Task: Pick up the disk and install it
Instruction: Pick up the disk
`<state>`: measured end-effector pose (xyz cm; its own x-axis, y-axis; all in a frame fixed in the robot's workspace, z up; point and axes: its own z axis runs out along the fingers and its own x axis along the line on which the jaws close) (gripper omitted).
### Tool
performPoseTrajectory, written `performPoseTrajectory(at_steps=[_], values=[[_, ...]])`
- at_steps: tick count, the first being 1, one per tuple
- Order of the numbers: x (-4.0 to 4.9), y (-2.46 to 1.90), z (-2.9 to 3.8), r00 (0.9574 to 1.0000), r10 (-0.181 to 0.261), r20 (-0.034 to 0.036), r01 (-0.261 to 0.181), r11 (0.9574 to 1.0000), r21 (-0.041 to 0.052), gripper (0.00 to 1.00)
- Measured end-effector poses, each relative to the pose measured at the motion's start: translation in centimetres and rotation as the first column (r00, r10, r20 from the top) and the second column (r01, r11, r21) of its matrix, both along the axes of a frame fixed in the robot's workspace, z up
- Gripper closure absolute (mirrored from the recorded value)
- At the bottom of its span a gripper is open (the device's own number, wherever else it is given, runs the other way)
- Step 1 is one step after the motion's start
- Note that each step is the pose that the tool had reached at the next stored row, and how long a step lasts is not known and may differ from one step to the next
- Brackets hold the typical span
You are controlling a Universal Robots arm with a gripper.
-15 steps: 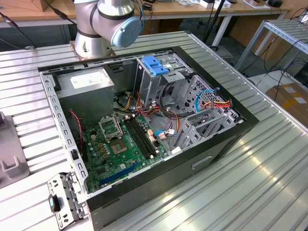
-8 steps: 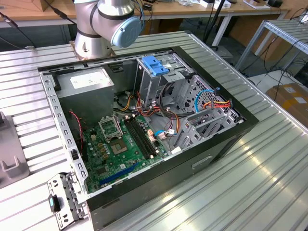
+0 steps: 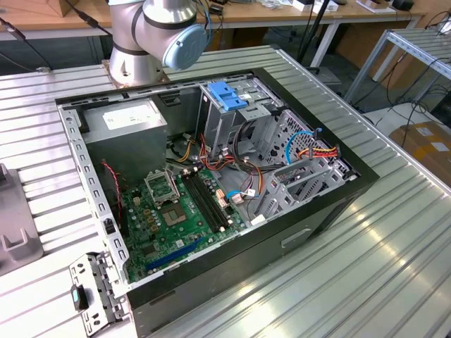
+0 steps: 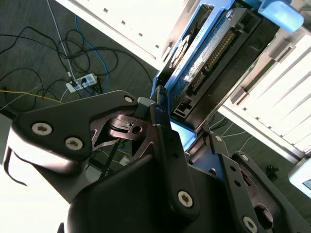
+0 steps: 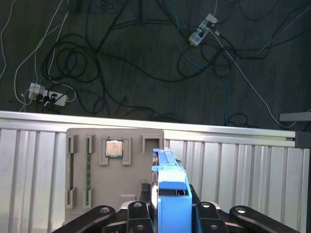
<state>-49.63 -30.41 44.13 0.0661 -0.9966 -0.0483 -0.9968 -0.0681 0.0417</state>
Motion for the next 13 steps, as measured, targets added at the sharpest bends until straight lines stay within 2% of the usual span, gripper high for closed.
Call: performPoseTrajectory(at_steps=[13], values=[[0.0,0.0,0.51,1.0,0.0,0.0,0.0,1.0,0.0022,0.63]])
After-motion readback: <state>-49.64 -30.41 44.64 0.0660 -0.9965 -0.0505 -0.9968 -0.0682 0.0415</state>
